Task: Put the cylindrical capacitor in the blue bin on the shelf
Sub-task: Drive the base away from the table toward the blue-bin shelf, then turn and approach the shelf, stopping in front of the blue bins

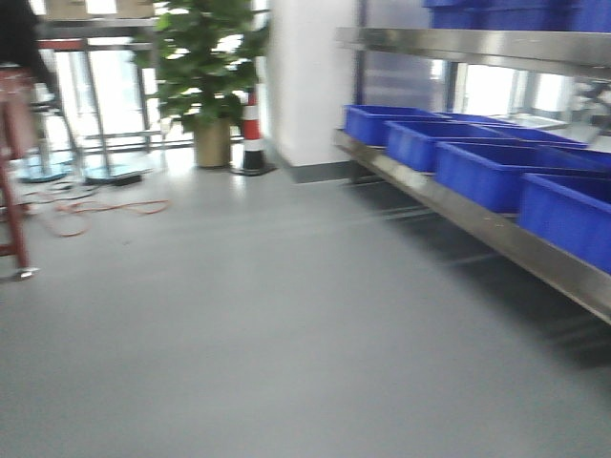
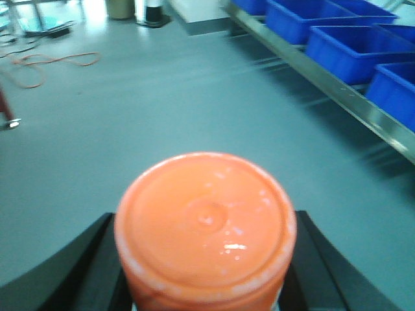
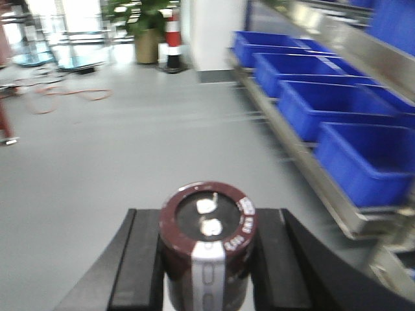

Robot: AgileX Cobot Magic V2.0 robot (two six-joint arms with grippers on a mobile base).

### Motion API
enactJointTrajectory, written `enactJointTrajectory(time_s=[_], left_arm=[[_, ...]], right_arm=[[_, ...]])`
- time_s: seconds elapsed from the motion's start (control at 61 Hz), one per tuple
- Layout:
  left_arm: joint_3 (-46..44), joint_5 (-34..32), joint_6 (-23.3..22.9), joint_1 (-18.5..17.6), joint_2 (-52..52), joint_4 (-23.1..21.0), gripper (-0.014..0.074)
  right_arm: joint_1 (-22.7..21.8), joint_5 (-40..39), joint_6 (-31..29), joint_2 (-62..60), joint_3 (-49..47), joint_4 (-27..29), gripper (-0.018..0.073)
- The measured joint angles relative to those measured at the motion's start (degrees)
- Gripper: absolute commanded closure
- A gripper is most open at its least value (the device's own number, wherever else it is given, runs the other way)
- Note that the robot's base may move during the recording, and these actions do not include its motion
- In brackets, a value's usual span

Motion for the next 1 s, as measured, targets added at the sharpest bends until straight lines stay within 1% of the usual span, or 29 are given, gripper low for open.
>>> enactJointTrajectory(time_s=[1.001], left_arm=[[0.00, 0.00, 0.00, 0.00, 0.00, 0.00, 0.0707]], right_arm=[[0.00, 0.00, 0.00, 0.00, 0.00, 0.00, 0.0721]])
